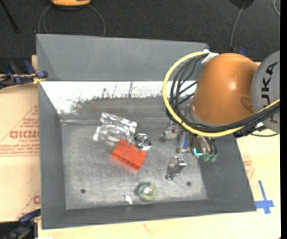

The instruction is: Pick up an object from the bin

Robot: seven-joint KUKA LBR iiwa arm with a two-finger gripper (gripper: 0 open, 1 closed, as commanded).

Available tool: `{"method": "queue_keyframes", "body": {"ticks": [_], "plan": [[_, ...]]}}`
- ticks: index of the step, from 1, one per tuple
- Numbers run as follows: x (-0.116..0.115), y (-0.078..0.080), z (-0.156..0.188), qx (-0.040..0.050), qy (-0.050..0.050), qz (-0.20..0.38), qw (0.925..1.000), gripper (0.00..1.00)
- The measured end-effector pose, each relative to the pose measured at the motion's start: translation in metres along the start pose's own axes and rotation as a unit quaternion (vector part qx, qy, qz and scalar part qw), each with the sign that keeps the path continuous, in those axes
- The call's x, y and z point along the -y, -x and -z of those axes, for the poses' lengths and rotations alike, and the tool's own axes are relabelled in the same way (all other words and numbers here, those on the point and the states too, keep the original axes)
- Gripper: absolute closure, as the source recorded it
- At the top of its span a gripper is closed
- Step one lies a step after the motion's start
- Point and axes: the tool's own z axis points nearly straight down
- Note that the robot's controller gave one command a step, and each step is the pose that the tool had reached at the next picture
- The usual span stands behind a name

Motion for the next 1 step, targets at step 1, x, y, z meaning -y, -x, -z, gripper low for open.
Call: {"method": "queue_keyframes", "body": {"ticks": [1], "plan": [[-0.0242, -0.0132, -0.1299, 0.0006, 0.0, 0.219, 0.9758, 0.0]]}}
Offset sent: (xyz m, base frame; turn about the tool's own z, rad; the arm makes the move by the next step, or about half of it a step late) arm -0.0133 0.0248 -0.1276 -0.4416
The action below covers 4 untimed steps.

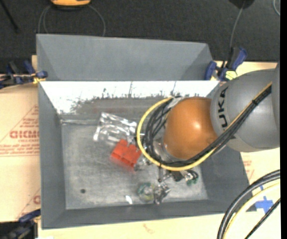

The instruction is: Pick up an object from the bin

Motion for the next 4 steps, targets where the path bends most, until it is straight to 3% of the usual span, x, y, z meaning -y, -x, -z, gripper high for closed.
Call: {"method": "queue_keyframes", "body": {"ticks": [1, 2, 3, 4], "plan": [[-0.004, -0.003, -0.034, 0.0154, -0.007, 0.108, 0.994, 0.0], [-0.006, -0.005, -0.034, 0.0114, -0.004, 0.107, 0.9942, 1.0], [0.009, -0.004, -0.035, 0.0101, 0.0, 0.138, 0.9904, 1.0], [0.012, -0.004, -0.036, 0.0088, -0.003, 0.136, 0.9906, 0.0]]}}
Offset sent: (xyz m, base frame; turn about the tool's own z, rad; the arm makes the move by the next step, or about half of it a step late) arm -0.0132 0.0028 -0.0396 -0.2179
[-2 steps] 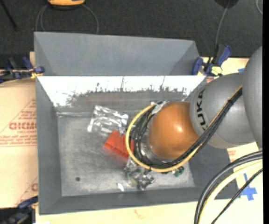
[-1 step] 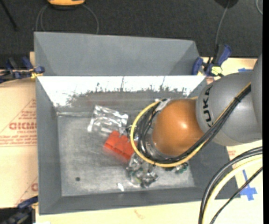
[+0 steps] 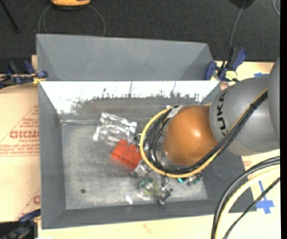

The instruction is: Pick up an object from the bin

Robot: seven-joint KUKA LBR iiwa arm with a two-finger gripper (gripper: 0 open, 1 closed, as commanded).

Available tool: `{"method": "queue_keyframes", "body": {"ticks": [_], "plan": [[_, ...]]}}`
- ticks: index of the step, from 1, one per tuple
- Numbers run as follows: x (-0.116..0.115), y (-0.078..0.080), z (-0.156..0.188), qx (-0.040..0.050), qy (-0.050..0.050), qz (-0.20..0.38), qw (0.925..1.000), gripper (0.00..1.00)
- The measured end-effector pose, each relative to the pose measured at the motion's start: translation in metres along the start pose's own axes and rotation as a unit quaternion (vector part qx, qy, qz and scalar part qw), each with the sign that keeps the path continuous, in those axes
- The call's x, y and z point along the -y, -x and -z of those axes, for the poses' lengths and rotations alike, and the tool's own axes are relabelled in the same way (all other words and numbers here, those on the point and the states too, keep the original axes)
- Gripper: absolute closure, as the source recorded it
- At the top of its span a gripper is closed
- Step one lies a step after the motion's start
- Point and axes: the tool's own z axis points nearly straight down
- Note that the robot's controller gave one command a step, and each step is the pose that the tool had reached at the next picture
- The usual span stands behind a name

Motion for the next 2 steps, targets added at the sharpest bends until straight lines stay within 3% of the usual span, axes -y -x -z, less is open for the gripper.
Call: {"method": "queue_keyframes", "body": {"ticks": [1, 2], "plan": [[0.0, 0.001, 0.001, 0.001, -0.001, -0.001, 1.0, 1.0], [0.053, -0.041, 0.169, -0.0037, -0.001, 0.059, 0.9982, 1.0]]}}
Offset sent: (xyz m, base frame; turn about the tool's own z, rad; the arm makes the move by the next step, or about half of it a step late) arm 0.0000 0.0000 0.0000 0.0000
